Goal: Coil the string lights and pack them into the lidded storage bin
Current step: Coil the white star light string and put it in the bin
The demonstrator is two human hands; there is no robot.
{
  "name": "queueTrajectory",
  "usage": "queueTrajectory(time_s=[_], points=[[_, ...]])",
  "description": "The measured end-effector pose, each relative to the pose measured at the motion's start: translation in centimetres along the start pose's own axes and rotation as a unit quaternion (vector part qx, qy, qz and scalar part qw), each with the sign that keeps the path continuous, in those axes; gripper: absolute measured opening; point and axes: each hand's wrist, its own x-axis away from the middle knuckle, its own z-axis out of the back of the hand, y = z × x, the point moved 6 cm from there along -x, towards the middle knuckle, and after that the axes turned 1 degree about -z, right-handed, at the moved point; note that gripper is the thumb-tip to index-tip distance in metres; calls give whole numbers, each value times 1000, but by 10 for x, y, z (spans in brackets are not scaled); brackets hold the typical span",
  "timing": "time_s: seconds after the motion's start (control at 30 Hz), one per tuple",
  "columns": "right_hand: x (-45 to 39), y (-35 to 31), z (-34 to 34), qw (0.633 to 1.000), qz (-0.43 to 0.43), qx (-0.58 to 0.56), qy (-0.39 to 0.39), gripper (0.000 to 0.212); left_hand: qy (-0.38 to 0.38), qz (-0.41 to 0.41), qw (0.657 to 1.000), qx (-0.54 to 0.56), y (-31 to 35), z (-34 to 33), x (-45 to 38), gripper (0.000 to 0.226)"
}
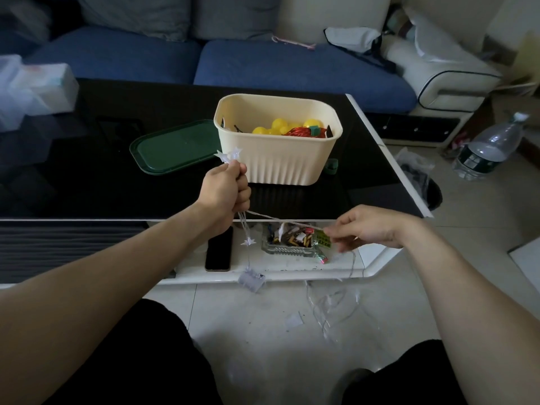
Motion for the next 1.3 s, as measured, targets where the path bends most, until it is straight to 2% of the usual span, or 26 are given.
queueTrajectory(time_s=[0.07,0.27,0.4,0.5,0.57,0.67,0.83,1.07,1.2,1.3], points=[[2,0,5,999,8,11,36,31,-3,1,1000,6,-1,-1,0,31],[5,-25,-2,990,90,-22,107,27,-41,10,999,1,-5,-18,6,32],[6,-48,-17,987,123,4,107,26,-90,19,995,-50,-10,-35,15,31],[2,-55,-29,990,120,-9,76,27,-93,23,993,-70,-14,-43,18,32],[2,-59,-34,989,126,28,68,29,-86,25,991,-96,-18,-44,18,33],[4,-60,-37,979,151,104,89,30,-97,47,988,-111,-25,-47,20,33],[4,-58,-29,970,165,92,150,12,-121,68,977,-160,-33,-53,24,29],[18,-68,-20,943,193,132,237,29,-161,92,954,-235,-42,-58,27,31],[19,-72,-27,952,202,97,210,35,-148,60,948,-274,-42,-60,26,36],[18,-68,-27,964,163,101,186,44,-123,58,955,-265,-40,-55,22,34]])
